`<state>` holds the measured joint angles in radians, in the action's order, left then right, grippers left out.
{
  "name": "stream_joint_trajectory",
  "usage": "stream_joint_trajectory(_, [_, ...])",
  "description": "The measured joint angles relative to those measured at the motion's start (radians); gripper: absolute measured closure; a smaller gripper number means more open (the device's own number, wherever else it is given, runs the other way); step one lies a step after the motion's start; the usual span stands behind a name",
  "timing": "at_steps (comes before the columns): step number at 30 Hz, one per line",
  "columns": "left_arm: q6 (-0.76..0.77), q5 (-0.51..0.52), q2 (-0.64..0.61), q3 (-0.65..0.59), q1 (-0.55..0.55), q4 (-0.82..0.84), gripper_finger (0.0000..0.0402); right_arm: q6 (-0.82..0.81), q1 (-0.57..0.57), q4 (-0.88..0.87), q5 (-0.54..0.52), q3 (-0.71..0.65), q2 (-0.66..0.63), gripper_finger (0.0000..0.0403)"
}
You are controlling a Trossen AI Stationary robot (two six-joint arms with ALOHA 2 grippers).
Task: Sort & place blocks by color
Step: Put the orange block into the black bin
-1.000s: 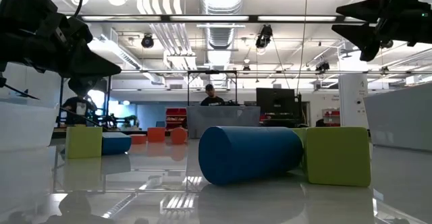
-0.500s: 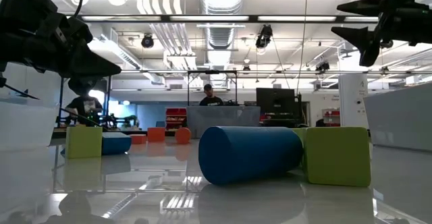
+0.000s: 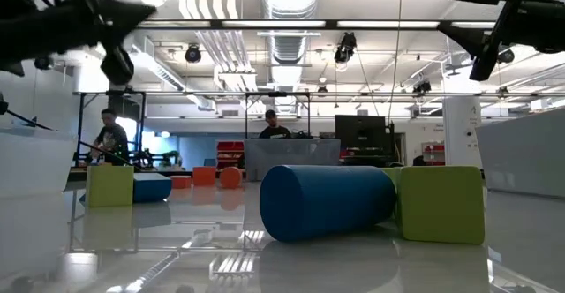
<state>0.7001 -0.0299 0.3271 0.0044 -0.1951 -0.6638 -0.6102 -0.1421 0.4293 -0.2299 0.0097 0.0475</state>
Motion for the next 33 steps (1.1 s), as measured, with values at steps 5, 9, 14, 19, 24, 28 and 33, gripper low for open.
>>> stream_joint_trajectory(5, [-0.029, 0.004, 0.000, 0.000, 0.000, -0.124, 0.0402, -0.004, 0.000, -0.004, -0.026, 0.000, 0.000, 0.0177])
stream_joint_trajectory(9, [-0.025, 0.005, 0.000, 0.000, 0.000, -0.189, 0.0402, -0.103, 0.000, 0.003, -0.026, 0.000, 0.000, 0.0177])
stream_joint_trajectory(14, [-0.025, 0.019, 0.002, 0.019, 0.000, -0.201, 0.0402, -0.093, 0.000, 0.000, -0.026, 0.000, 0.000, 0.0177])
stream_joint_trajectory(19, [-0.002, 0.096, 0.020, 0.059, 0.000, -0.204, 0.0402, -0.089, 0.000, -0.003, -0.026, 0.000, 0.000, 0.0177])
stream_joint_trajectory(24, [0.002, 0.127, 0.068, 0.112, 0.000, -0.182, 0.0402, -0.088, 0.000, -0.005, -0.027, 0.000, 0.000, 0.0177])
stream_joint_trajectory(28, [0.005, 0.143, 0.126, 0.193, 0.000, -0.040, 0.0402, -0.087, 0.000, -0.005, -0.033, 0.000, 0.000, 0.0177])
stream_joint_trajectory(33, [0.122, 0.144, 0.184, 0.352, 0.000, 0.370, 0.0402, -0.086, 0.000, -0.005, -0.034, 0.000, 0.000, 0.0177])
